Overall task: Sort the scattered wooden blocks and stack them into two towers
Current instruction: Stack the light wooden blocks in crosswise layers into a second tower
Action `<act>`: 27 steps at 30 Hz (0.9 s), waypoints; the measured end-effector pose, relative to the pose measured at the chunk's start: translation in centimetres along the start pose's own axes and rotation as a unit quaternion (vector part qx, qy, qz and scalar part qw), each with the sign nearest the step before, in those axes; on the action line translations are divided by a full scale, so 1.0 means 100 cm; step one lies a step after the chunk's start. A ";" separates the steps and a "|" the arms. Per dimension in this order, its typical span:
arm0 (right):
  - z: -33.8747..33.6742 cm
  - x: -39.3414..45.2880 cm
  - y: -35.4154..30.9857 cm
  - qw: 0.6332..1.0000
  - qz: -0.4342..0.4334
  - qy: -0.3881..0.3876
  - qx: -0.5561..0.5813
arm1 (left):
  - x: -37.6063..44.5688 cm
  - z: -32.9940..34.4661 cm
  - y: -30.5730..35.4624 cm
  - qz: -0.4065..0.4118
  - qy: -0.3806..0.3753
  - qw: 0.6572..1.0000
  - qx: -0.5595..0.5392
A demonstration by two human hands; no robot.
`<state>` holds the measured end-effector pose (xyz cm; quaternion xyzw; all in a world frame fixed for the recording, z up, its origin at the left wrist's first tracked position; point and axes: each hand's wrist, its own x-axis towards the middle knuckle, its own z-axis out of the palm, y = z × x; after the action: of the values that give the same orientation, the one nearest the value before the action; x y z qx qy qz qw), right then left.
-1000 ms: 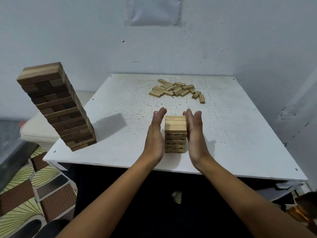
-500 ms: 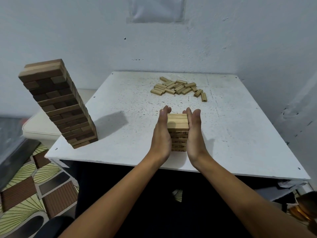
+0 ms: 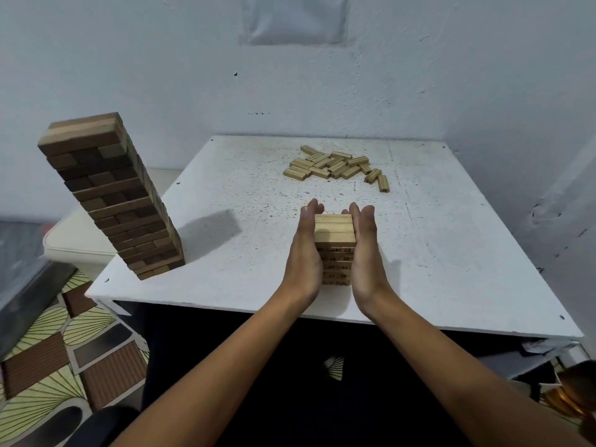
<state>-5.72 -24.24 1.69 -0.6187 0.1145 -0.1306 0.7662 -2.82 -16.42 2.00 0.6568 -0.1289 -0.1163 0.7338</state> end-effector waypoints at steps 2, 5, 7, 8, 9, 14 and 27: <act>0.001 0.000 -0.001 1.000 0.000 -0.006 0.003 | 0.000 0.000 -0.001 -0.001 0.000 1.000 -0.004; 0.002 -0.002 -0.002 1.000 -0.001 -0.007 -0.006 | 0.000 0.000 0.000 0.001 -0.001 1.000 -0.004; 0.001 -0.002 0.000 1.000 -0.006 -0.007 -0.008 | 0.000 -0.001 0.000 0.006 -0.004 1.000 -0.001; 0.001 -0.002 0.000 1.000 -0.007 -0.010 -0.006 | 0.000 -0.001 -0.001 0.007 -0.007 1.000 -0.001; 0.000 -0.002 0.000 1.000 -0.008 -0.010 -0.006 | 0.000 -0.002 -0.002 0.007 -0.010 1.000 -0.002; -0.010 0.005 0.004 0.999 0.001 -0.013 -0.047 | 0.012 -0.016 -0.009 0.008 -0.003 1.000 0.019; -0.074 0.058 -0.004 0.991 -0.016 -0.009 -0.133 | 0.065 -0.082 -0.012 0.067 -0.039 0.965 0.251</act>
<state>-2.76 -33.12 0.49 -0.7184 0.1140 -0.1202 0.6756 6.12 -11.09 0.16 0.8049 -0.2261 -0.0561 0.5457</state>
